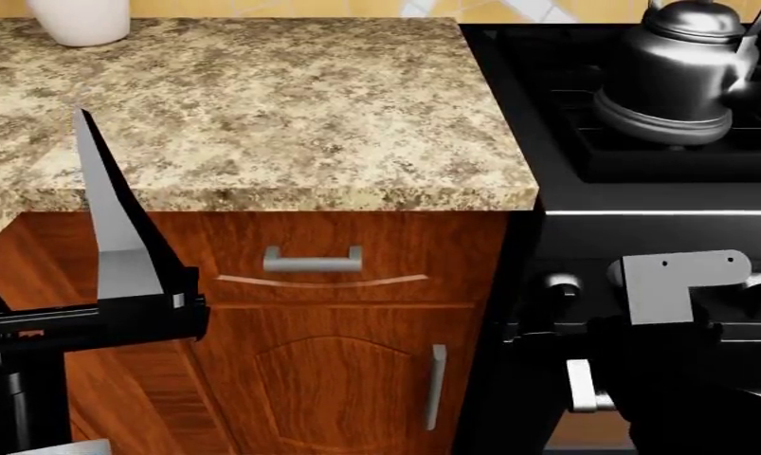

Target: Pick the kettle from the counter and place it on a stove burner. Then turn the burner on.

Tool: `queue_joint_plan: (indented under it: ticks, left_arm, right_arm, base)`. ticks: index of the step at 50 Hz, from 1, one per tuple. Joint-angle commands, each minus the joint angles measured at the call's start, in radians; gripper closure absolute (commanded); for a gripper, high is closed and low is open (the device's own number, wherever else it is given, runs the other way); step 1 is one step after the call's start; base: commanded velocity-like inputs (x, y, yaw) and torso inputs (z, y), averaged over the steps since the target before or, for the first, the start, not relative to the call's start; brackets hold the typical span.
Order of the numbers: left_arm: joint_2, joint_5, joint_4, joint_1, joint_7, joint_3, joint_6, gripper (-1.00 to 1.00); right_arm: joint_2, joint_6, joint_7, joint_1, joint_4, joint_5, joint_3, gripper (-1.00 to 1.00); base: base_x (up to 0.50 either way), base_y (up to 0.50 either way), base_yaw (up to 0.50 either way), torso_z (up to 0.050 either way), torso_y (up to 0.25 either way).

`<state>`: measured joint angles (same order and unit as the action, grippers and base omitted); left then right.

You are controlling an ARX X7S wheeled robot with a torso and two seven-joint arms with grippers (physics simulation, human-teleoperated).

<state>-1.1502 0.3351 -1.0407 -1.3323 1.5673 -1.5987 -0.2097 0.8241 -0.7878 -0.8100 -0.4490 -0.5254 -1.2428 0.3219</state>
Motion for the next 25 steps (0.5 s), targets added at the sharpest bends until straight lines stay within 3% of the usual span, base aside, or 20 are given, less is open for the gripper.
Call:
queue_joint_plan:
  ticks: [1,25]
  left_arm:
    - [0.009,-0.002,-0.006,0.089,0.000,0.082,-0.004,-1.00]
    - [0.008,-0.004,-0.006,0.094,0.000,0.082,-0.002,-1.00]
  right_arm:
    - [-0.005,0.004,0.020,-0.004,0.042,0.013,0.008,-1.00]
    - [-0.015,0.006,0.031,-0.009,0.088,0.022,0.017,-1.00]
  base:
    - [0.00,0.00,0.00,-0.012,0.000]
    - [0.00,0.00,0.00,-0.004,0.000]
